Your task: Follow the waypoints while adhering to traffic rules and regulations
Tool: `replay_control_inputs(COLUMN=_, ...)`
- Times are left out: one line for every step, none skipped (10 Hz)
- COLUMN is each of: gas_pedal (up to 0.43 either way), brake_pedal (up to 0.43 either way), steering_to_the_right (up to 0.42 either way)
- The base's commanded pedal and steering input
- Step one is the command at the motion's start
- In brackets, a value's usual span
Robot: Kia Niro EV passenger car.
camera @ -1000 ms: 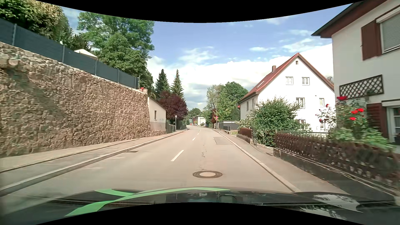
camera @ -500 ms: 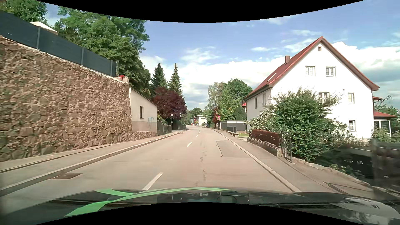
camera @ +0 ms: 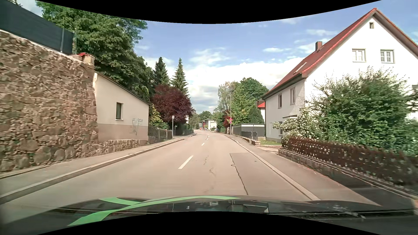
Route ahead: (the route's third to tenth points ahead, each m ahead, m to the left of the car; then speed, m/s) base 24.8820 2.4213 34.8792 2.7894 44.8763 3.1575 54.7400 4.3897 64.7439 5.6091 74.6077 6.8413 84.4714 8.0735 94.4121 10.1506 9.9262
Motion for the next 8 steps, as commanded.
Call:
replay_control_inputs(gas_pedal=0.189, brake_pedal=0.000, steering_to_the_right=-0.006)
replay_control_inputs(gas_pedal=0.169, brake_pedal=0.000, steering_to_the_right=-0.006)
replay_control_inputs(gas_pedal=0.150, brake_pedal=0.000, steering_to_the_right=-0.005)
replay_control_inputs(gas_pedal=0.150, brake_pedal=0.000, steering_to_the_right=-0.005)
replay_control_inputs(gas_pedal=0.150, brake_pedal=0.000, steering_to_the_right=-0.005)
replay_control_inputs(gas_pedal=0.150, brake_pedal=0.000, steering_to_the_right=-0.005)
replay_control_inputs(gas_pedal=0.150, brake_pedal=0.000, steering_to_the_right=-0.005)
replay_control_inputs(gas_pedal=0.150, brake_pedal=0.000, steering_to_the_right=-0.005)
